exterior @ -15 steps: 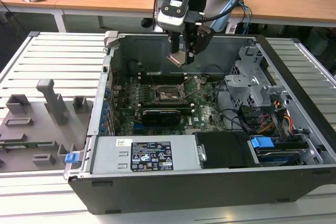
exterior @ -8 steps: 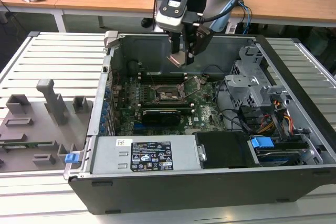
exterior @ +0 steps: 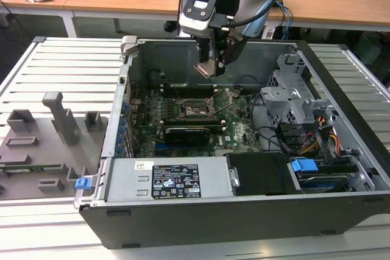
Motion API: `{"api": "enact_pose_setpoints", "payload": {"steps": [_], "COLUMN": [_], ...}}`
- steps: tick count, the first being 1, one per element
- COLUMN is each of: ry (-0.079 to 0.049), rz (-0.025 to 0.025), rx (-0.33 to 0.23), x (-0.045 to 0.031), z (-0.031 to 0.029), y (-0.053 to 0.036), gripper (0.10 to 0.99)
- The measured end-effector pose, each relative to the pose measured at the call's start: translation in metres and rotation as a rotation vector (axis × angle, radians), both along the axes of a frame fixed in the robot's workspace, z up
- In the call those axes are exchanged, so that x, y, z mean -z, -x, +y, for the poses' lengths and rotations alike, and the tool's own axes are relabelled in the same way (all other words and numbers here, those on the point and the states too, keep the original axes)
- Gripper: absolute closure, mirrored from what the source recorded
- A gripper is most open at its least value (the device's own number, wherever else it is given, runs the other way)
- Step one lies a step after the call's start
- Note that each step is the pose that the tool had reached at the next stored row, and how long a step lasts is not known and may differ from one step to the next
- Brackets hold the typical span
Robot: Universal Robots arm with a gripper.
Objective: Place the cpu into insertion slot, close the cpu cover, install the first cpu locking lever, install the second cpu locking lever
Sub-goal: 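Place the cpu into insertion slot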
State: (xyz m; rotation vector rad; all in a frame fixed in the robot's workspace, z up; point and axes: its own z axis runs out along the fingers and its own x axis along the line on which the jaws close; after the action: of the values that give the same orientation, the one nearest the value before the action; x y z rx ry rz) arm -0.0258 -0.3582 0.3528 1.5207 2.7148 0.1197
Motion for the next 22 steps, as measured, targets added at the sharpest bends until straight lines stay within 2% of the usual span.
{"api": "enact_pose_setpoints", "payload": {"steps": [22], "ry": [0.000], "rz": [0.0000], "rx": [0.083], "x": [0.0020], "z": [0.0000], "y": [0.0000], "gripper": [0.561]}}
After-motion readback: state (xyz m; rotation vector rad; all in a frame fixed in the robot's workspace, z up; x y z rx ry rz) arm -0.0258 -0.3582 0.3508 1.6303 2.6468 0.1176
